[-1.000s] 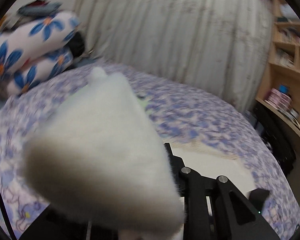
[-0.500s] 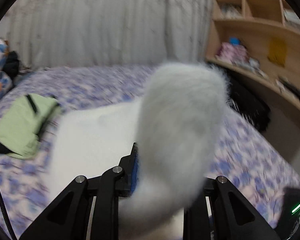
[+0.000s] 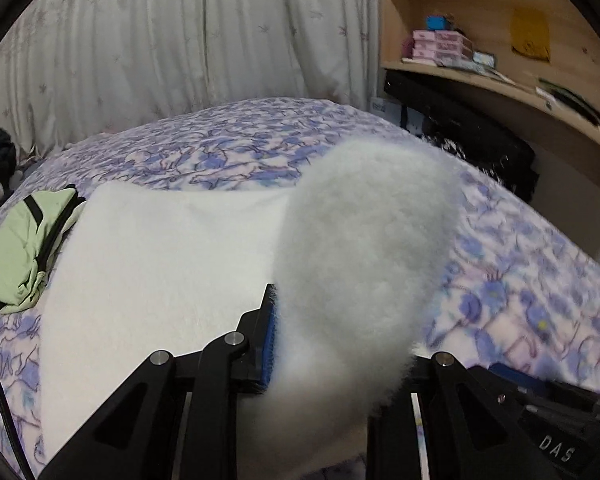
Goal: Fold large clothes
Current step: 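Fold the lifted end over with the left gripper while the right gripper grasps the other end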
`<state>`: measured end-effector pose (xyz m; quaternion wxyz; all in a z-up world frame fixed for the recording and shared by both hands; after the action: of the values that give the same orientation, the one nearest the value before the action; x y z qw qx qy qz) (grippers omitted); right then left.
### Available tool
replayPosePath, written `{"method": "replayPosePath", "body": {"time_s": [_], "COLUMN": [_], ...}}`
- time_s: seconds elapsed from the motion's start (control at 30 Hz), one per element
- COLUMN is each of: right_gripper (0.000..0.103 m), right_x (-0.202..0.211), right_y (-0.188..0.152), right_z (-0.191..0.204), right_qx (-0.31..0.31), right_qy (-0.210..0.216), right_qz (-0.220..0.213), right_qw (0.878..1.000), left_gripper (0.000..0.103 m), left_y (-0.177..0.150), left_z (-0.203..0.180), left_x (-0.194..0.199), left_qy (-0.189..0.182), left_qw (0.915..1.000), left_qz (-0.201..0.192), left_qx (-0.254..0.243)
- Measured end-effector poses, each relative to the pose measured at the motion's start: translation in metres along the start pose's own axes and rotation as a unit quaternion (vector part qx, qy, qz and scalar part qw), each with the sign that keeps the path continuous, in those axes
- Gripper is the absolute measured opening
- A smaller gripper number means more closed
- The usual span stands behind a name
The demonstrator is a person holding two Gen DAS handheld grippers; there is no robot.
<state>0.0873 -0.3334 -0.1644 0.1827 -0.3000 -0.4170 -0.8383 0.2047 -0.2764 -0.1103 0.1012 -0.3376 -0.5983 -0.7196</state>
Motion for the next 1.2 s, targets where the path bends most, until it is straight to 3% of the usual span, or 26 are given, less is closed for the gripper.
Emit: {"method": "replayPosePath", "body": {"time_s": [0.13,0.2,0.27,0.3,0.4,0.5,0.7,0.83,1.03,1.1,1.13,1.2], "right_gripper": [0.033,0.033,0.033,0.033,0.037,0.044,0.049,0.056,0.057,0.046,0.025,0.019], "right_x": [-0.007,-0.007,-0.005,-0.002,0.01,0.024,0.035,0.02,-0.046,-0.066,-0.075,-0.08], "right_y": [0.001,0.003,0.005,0.008,0.017,0.03,0.055,0.068,0.071,0.07,0.069,0.069], "right_z": [-0.001,0.001,0.002,0.004,0.01,0.02,0.054,0.084,0.102,0.102,0.102,0.101], "right_qx": [-0.001,0.001,0.001,0.001,0.003,0.012,0.029,0.049,0.062,0.065,0.062,0.064], "right_qy": [0.0,0.002,0.005,0.009,0.018,0.031,0.095,0.133,0.114,0.117,0.123,0.127], "right_qz": [0.015,0.022,0.025,0.024,0.016,0.005,0.012,0.05,0.136,0.16,0.173,0.173], "right_qw": [1.0,1.0,1.0,1.0,1.0,0.999,0.995,0.989,0.982,0.978,0.975,0.974], "left_gripper": [0.023,0.039,0.091,0.096,0.096,0.096,0.096,0.096,0.093,0.087,0.087,0.084], "left_y": [-0.012,-0.01,-0.006,-0.004,0.0,0.004,0.002,-0.007,-0.029,-0.036,-0.036,-0.037], "left_z": [-0.002,0.001,0.003,0.006,0.012,0.035,0.117,0.174,0.22,0.223,0.221,0.223], "left_x": [-0.007,-0.005,0.006,0.013,0.042,0.068,0.078,0.061,0.023,0.012,0.008,0.001], "left_qy": [0.003,-0.011,-0.064,-0.075,-0.113,-0.124,-0.062,-0.034,-0.021,-0.027,-0.034,-0.048], "left_qw": [0.9997,0.9994,0.9968,0.9961,0.9922,0.9914,0.9938,0.9863,0.9722,0.9684,0.9673,0.9642], "left_qz": [0.014,0.024,0.042,0.042,0.043,0.039,0.067,0.097,0.16,0.174,0.178,0.179], "left_qx": [-0.018,-0.022,-0.021,-0.02,-0.031,-0.012,0.065,0.129,0.17,0.176,0.178,0.19]}}
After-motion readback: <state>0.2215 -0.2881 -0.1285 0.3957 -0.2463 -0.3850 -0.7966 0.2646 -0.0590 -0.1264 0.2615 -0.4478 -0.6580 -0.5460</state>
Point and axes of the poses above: each gripper's, at about its wrist camera, not at the fingertips, and x roughly against the way its jaws point, z to its left, y to its top, the point moved 4 cm from there along -x, roughly the way its jaws point, and after that the axes turned 6 degrees about y, right-handed, at the moved point
